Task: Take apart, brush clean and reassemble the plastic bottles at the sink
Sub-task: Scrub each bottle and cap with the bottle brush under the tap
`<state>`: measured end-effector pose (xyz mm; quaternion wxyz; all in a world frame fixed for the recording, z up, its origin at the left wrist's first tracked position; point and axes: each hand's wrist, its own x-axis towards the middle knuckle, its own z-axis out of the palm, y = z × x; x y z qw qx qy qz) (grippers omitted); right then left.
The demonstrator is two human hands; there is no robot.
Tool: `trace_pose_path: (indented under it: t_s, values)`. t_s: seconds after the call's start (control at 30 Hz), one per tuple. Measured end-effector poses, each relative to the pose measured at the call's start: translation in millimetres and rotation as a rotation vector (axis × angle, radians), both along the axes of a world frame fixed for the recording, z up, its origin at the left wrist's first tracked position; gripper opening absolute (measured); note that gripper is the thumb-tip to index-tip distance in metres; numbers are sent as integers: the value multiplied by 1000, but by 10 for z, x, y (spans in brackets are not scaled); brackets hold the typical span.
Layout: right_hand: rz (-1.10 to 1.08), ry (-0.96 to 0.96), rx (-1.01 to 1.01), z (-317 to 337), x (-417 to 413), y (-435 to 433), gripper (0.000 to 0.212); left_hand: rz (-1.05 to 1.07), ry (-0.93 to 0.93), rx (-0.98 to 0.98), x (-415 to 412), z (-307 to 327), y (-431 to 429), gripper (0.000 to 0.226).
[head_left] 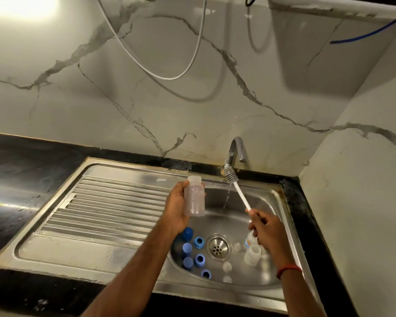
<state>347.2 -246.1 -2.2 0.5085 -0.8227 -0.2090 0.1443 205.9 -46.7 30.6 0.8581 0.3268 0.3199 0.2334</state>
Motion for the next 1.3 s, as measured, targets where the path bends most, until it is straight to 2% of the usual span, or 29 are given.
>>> trace_pose_path:
  t_s: [0.1,0.17,0.27,0.37,0.47,0.53,0.63,0.7,0.9,1.0,1.1,1.17,1.3]
  values:
    - [124,-27,87,152,-207,2,12,34,-9,10,50,-54,-27,34]
    - [215,-133,64,277,-307,77,17,36,10,47,90,-103,-56,29]
    - [319,-370,-44,343,-392,185,15,35,52,21,148,-97,-87,39]
    - [397,-446,-54,221,-457,124,21,151,66,-44,161,-59,31,43]
    - [406,-405,-14,122,-512,-38,19,188,2,-74,131,-44,96,40]
    - [356,-473,-21,116,-487,-32,23,192,31,-29,152,-72,28,35]
    - [272,-570,-58,204,-432,184,28,171,86,65,200,-106,-63,41]
    - [229,-573,-69,258,-408,258,27,157,89,69,214,-92,-63,45]
    - [394,-452,1,108,-408,-182,24,203,8,-29,89,-61,125,41]
    - [342,-491,0,156,-386,-101,18,90,-52,-47,96,-44,9,53]
    - [265,-517,4,274,-381,150,21,-19,-116,27,151,-17,-52,65]
    - [251,-499,12,311,-407,214,24,-25,-157,2,156,7,17,63]
    - [411,-437,33,214,-504,-11,18,61,-203,-128,86,-30,230,50]
